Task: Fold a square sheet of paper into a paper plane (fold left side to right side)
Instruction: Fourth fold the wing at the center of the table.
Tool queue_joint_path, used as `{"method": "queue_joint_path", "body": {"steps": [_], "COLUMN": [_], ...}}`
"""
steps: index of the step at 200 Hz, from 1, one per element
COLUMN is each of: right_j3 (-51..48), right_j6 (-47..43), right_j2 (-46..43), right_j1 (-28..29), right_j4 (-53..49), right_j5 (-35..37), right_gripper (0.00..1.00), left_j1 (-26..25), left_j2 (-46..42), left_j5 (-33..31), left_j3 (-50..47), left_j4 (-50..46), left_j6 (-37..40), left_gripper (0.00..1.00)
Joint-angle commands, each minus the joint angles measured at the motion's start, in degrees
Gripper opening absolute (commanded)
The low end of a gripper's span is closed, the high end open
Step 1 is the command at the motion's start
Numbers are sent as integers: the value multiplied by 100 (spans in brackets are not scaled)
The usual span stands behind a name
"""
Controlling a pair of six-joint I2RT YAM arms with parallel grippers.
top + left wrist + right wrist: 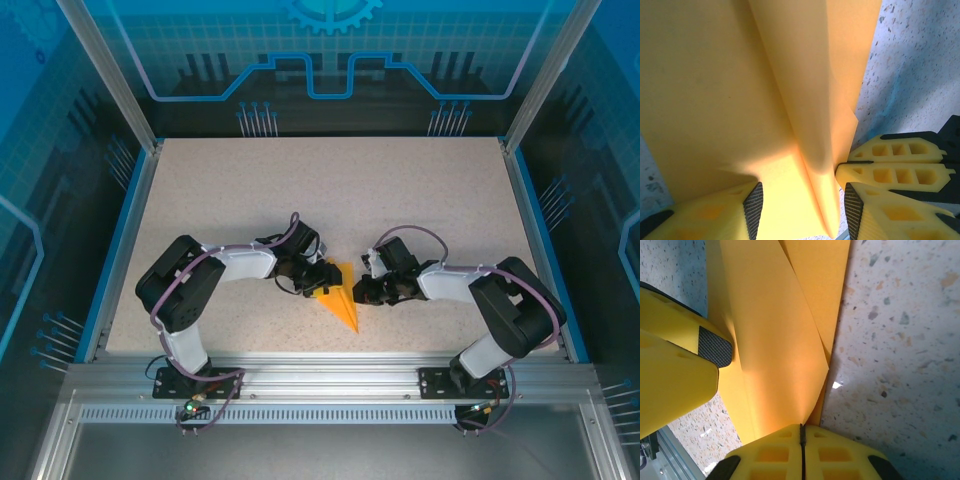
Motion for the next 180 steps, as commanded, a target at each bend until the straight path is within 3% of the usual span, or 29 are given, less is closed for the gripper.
{"method": "queue_joint_path", "body": {"steps": [1, 92, 180], "right_j3": [55, 273, 353], "right_j6": [-139, -311, -276], "right_j2": [189, 279, -122], "right_j1": [77, 155, 193], "right_j4": [-397, -884, -713], "right_j5": [218, 443, 251], "right_gripper": [7, 7, 7], "left_j1": [-33, -27, -34], "left_j2": [-34, -88, -32], "left_j5": [-216, -255, -259], "left_j3": [48, 96, 60], "left_j4": [-493, -626, -576], "left_j6": [125, 251, 218], "left_gripper": [51, 51, 52]}}
